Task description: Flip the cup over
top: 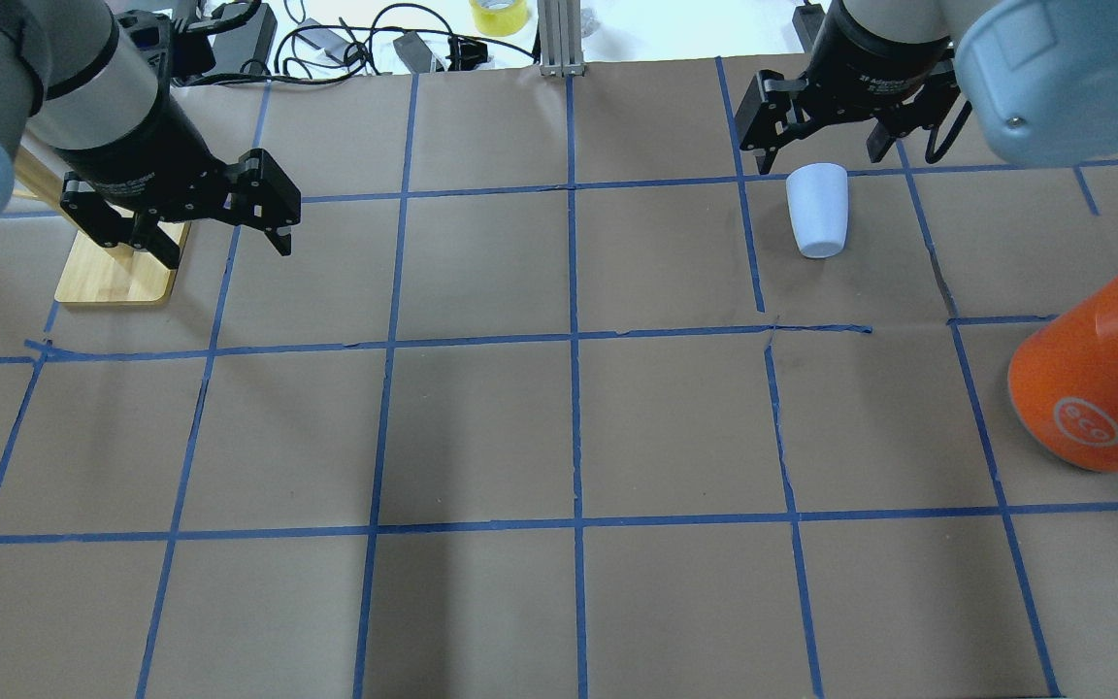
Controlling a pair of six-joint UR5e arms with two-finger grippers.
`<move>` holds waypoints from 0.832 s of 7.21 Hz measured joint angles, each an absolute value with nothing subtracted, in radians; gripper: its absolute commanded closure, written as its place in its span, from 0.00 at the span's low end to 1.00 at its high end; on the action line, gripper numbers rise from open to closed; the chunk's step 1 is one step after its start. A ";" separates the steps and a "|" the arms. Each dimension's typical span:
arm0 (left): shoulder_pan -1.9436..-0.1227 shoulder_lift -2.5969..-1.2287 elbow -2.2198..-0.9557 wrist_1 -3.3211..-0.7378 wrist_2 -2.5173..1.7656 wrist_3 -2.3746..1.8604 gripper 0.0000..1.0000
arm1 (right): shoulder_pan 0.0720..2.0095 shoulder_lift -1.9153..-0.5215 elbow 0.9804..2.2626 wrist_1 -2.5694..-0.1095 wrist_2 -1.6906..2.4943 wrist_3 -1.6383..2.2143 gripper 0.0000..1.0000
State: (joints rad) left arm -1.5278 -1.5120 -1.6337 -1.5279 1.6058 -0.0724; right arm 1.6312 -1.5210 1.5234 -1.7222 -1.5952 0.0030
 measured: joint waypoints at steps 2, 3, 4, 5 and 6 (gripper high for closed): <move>-1.528 -1.512 -1.635 -1.528 1.605 -0.073 0.00 | 1.629 -1.494 1.486 -1.709 -1.595 0.003 0.00; -1.528 -1.512 -1.635 -1.528 1.605 -0.074 0.00 | 1.624 -1.458 1.434 -1.685 -1.597 0.003 0.00; -1.528 -1.512 -1.635 -1.528 1.605 -0.073 0.00 | 1.610 -1.406 1.367 -1.655 -1.599 0.003 0.00; -1.528 -1.512 -1.635 -1.528 1.606 -0.073 0.00 | 1.586 -1.353 1.309 -1.634 -1.599 -0.007 0.00; -1.528 -1.511 -1.635 -1.528 1.606 -0.072 0.00 | 1.556 -1.299 1.273 -1.629 -1.593 -0.041 0.00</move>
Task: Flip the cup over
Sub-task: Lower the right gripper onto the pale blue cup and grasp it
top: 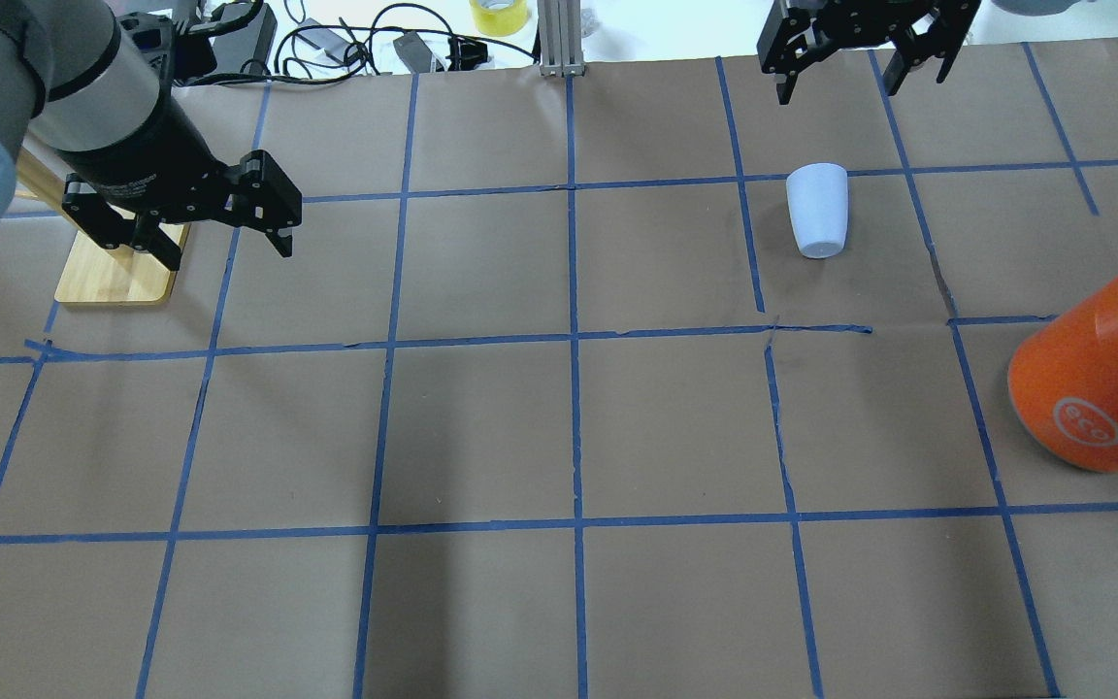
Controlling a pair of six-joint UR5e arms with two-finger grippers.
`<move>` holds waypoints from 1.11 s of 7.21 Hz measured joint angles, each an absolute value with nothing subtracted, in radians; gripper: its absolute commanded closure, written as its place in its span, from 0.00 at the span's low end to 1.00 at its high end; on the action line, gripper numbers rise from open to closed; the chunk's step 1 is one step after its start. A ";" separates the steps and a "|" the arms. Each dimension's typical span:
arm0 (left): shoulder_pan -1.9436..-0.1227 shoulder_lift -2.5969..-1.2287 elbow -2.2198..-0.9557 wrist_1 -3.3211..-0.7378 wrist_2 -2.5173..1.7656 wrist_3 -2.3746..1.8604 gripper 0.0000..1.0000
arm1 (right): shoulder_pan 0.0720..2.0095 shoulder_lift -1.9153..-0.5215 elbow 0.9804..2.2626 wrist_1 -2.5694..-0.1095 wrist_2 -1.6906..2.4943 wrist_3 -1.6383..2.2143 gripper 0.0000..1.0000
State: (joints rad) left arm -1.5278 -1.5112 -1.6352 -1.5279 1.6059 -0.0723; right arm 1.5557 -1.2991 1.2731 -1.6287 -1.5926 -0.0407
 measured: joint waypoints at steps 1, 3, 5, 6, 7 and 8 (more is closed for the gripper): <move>-1.528 -1.511 -1.635 -1.528 1.606 -0.072 0.00 | 1.530 -1.243 1.256 -1.644 -1.589 -0.091 0.00; -1.528 -1.510 -1.635 -1.528 1.607 -0.072 0.00 | 1.499 -1.117 1.255 -1.748 -1.596 -0.157 0.01; -1.528 -1.510 -1.636 -1.528 1.606 -0.072 0.00 | 1.446 -1.022 1.295 -1.884 -1.593 -0.166 0.00; -1.528 -1.510 -1.636 -1.528 1.606 -0.072 0.00 | 1.422 -0.994 1.340 -1.963 -1.585 -0.162 0.00; -1.528 -1.509 -1.636 -1.528 1.606 -0.072 0.00 | 1.412 -0.981 1.390 -2.019 -1.574 -0.158 0.00; -1.528 -1.508 -1.636 -1.528 1.607 -0.072 0.00 | 1.408 -0.971 1.423 -2.053 -1.564 -0.156 0.00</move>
